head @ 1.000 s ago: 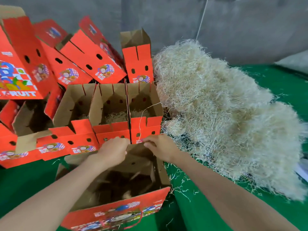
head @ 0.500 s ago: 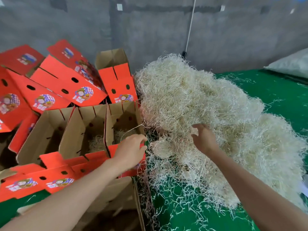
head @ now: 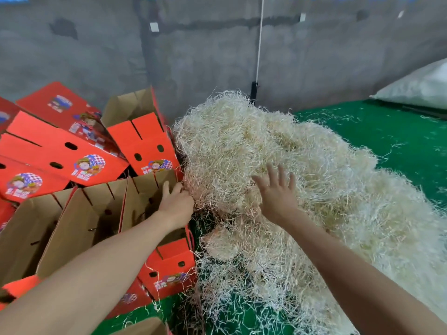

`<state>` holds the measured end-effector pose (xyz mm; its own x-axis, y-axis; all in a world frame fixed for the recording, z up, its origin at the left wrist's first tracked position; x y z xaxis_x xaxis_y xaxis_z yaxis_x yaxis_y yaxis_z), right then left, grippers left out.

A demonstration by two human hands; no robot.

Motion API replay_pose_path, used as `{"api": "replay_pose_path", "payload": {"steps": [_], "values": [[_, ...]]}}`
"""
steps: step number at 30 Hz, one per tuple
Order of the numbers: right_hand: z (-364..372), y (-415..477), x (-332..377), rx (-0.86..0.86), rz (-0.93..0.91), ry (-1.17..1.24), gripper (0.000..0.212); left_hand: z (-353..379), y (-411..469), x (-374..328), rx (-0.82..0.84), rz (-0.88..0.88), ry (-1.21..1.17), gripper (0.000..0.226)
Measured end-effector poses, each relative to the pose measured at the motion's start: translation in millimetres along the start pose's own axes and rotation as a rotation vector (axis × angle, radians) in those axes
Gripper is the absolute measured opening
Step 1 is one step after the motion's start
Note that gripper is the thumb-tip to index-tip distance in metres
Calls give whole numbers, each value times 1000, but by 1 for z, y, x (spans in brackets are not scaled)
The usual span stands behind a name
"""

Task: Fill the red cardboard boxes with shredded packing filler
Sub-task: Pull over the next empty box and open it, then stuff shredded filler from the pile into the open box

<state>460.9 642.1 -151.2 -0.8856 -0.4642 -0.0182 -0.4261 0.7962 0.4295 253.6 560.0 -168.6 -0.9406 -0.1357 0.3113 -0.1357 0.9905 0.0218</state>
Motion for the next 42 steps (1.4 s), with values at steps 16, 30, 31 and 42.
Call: {"api": "replay_pose_path", "payload": {"steps": [16,30,31,42], "values": [[-41,5,7,297,224,1051,22,-77,23,-103,-106,-116,-1308,100],[30,38,-6,319,-190,251,46,-26,-13,-53,45,-218,-1247,88],[30,33,8,385,-212,346,25,-32,-14,-54,22,-141,-1221,97],[-25,-5,-5,747,-4,1207,28,-34,-35,-106,-32,330,-745,24]]}}
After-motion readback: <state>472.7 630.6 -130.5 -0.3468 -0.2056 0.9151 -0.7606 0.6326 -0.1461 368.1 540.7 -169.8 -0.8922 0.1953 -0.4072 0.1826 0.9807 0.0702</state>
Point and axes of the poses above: each hand's wrist, its own y-axis towards the middle knuckle, its own z-axis out of the palm, x = y × z, the point moved 8 cm from there along y, towards the middle knuckle, and after that the axes turned 9 degrees about -x, right-handed, at the moved point
